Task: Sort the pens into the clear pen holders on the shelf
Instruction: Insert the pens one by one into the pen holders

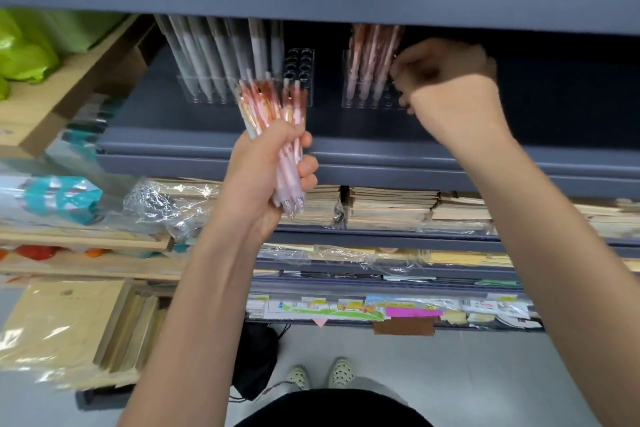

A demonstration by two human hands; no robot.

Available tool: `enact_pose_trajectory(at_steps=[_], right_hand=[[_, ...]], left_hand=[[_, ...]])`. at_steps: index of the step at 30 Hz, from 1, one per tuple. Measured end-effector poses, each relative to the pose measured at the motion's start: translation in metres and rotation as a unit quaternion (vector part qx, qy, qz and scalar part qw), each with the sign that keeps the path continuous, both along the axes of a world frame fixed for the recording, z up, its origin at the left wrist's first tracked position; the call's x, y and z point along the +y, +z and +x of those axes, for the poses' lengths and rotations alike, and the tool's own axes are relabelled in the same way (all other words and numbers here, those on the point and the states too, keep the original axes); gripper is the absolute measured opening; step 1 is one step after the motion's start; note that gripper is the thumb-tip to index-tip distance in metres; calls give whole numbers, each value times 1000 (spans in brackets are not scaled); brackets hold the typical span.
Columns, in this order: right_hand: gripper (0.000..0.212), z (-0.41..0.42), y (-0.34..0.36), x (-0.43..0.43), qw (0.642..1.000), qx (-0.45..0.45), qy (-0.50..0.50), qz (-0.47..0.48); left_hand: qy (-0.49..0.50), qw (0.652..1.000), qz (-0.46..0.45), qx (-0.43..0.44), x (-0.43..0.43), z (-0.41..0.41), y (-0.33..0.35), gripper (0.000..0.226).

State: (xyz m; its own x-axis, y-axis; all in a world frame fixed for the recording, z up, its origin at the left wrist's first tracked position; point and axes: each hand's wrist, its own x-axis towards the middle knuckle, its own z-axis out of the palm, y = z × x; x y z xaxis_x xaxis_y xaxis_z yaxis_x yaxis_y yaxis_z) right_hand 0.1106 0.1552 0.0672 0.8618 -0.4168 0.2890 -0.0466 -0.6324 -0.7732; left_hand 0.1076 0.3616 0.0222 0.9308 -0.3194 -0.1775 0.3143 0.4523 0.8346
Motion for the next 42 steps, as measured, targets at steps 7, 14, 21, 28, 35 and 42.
enact_pose_trajectory(at_steps=[7, 14, 21, 28, 35, 42], right_hand=[[17, -31, -1, 26, 973, 84, 152, 153], [12, -37, -3, 12, 960, 97, 184, 187], [3, -46, -2, -21, 944, 4, 185, 274], [5, -31, -6, -65, 901, -189, 48, 386], [21, -2, 4, -68, 895, -226, 53, 381], [17, 23, -3, -61, 982, -156, 23, 107]], left_hand=[[-84, 996, 21, -15, -18, -14, -9, 26], [-57, 997, 40, -36, -35, -19, -9, 10], [112, 992, -30, 59, -70, -21, -5, 10], [190, 975, -85, 76, -80, -15, -5, 11], [171, 981, -55, 70, -88, -23, -6, 15], [157, 985, -49, 51, -78, -26, -7, 10]])
